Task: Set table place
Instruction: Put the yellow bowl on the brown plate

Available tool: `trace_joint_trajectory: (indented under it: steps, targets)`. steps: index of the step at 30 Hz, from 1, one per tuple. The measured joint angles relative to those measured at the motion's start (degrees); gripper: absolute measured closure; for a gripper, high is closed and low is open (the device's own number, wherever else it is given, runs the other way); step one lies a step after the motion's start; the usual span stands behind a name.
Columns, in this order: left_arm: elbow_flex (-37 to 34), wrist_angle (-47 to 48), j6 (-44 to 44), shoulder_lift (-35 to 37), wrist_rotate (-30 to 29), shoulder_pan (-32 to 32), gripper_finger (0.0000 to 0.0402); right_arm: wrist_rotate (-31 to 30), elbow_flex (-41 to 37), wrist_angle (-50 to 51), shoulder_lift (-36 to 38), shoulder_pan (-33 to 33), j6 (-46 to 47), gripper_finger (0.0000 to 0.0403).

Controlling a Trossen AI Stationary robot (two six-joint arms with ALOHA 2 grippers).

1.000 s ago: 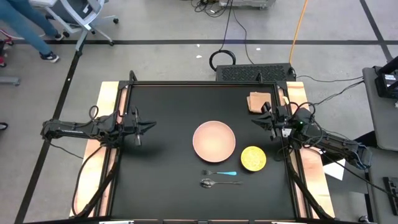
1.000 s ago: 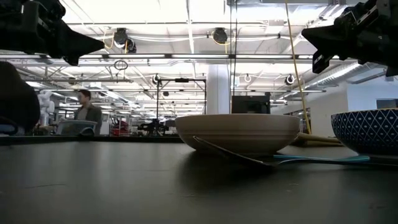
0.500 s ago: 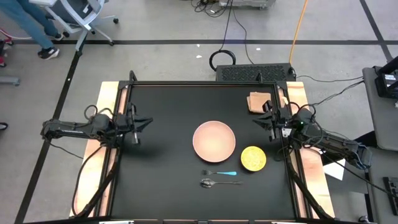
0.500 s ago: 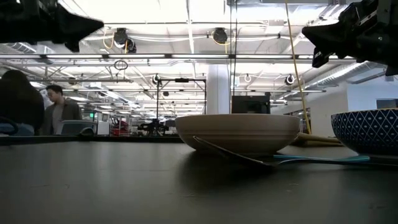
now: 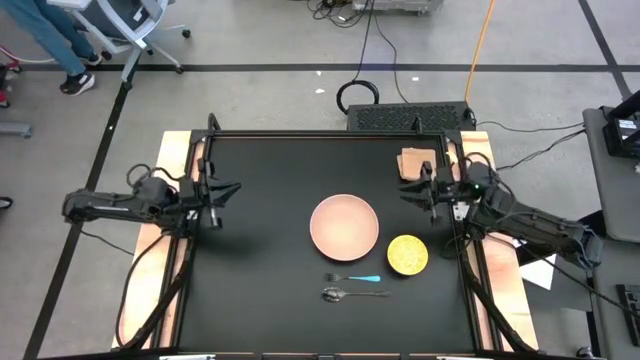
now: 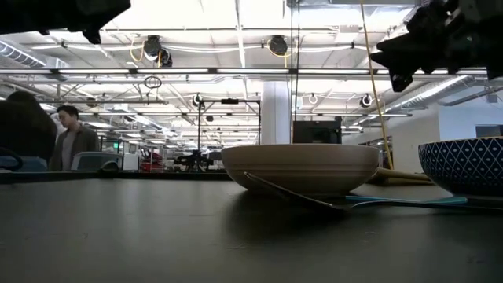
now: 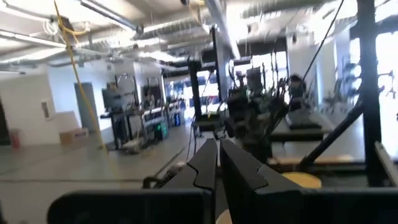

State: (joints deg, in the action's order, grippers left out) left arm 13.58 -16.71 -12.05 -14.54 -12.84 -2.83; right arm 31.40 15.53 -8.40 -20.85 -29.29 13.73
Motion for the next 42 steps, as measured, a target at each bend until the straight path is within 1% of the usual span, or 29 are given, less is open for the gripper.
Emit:
trace_joint_trajectory:
  steps: [4, 5, 9, 11, 13, 16, 19, 23, 28, 33, 37, 42]
  targets:
    - [2.7, -0.1, -2.0, -3.0, -0.7, 1.1, 0.0376, -0.4, 8.1, 11.1, -2.2, 1.8, -3.0, 0.0271]
    - [3.0, -0.1, -2.1, -3.8, -0.7, 1.3, 0.0376, -1.3, 10.5, 14.7, -2.9, 2.5, -3.7, 0.0269]
    - [3.5, 0.0, -1.4, -7.0, -0.7, 2.1, 0.0376, -7.0, 19.1, 27.8, -7.1, 6.6, -6.0, 0.0269]
    - [3.5, 0.9, 0.6, -8.5, -0.7, 2.5, 0.0376, -10.3, 23.3, 33.8, -10.0, 9.0, -6.0, 0.0269]
    - [3.5, 1.6, 1.5, -10.1, -0.7, 2.5, 0.0376, -12.2, 27.0, 39.6, -13.3, 11.5, -5.2, 0.0268]
    - [3.5, 1.6, 1.7, -11.5, -0.7, 2.5, 0.0376, -15.4, 31.7, 49.2, -18.5, 14.8, -4.1, 0.0268]
    - [3.5, 1.4, 2.7, -11.8, -0.7, 2.5, 0.0376, -18.1, 34.5, 57.3, -23.5, 17.3, -2.1, 0.0268]
    - [3.5, 1.3, 3.8, -11.8, -0.7, 2.5, 0.0376, -19.2, 34.7, 61.8, -28.7, 19.9, 0.5, 0.0268]
    - [3.5, 1.6, 4.2, -11.8, -0.7, 2.5, 0.0376, -19.5, 34.7, 63.8, -32.6, 21.8, 3.0, 0.0268]
    - [3.5, 2.9, 4.6, -11.8, -0.7, 2.5, 0.0376, -20.1, 34.7, 67.5, -34.3, 24.2, 2.9, 0.0268]
    - [3.5, 3.0, 4.6, -11.8, -0.7, 2.5, 0.0376, -25.4, 34.7, 69.5, -34.9, 25.2, 2.3, 0.0268]
    - [3.5, 3.2, 4.7, -11.8, -0.7, 2.5, 0.0376, -25.3, 34.7, 69.6, -35.8, 26.5, 4.0, 0.0268]
